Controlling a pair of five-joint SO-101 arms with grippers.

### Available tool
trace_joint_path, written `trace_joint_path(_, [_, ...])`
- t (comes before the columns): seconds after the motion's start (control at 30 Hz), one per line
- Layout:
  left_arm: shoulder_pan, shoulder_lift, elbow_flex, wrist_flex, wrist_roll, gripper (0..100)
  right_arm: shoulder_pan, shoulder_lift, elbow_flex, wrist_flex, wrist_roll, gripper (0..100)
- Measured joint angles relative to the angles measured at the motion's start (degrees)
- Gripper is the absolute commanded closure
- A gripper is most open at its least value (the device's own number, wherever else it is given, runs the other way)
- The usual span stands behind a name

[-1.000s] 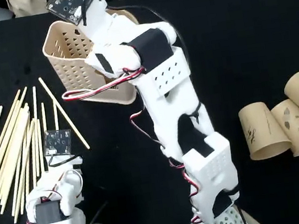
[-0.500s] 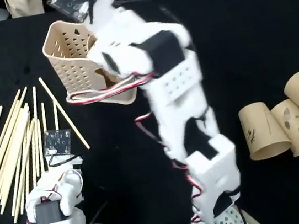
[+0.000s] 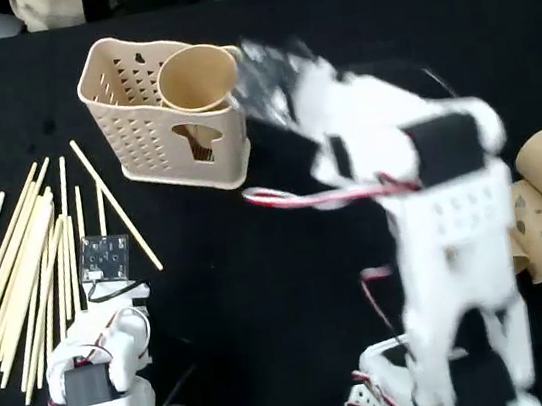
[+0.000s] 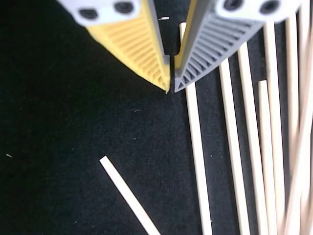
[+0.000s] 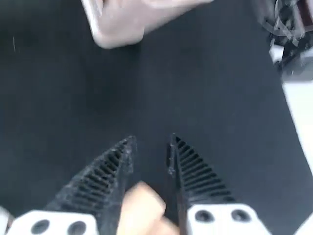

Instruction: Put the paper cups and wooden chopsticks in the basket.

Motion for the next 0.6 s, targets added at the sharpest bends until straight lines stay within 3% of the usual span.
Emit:
trace_joint_path(0.2, [0.0, 0.0, 0.0, 0.0, 0.0, 97, 15.8, -12.6, 21.5, -1.5, 16.0, 88.4])
trace_joint_path(0.6, [0.0, 0.0, 0.0, 0.0, 0.0, 97, 44.4, -23.5, 53.3, -20.1, 46.3, 85.9])
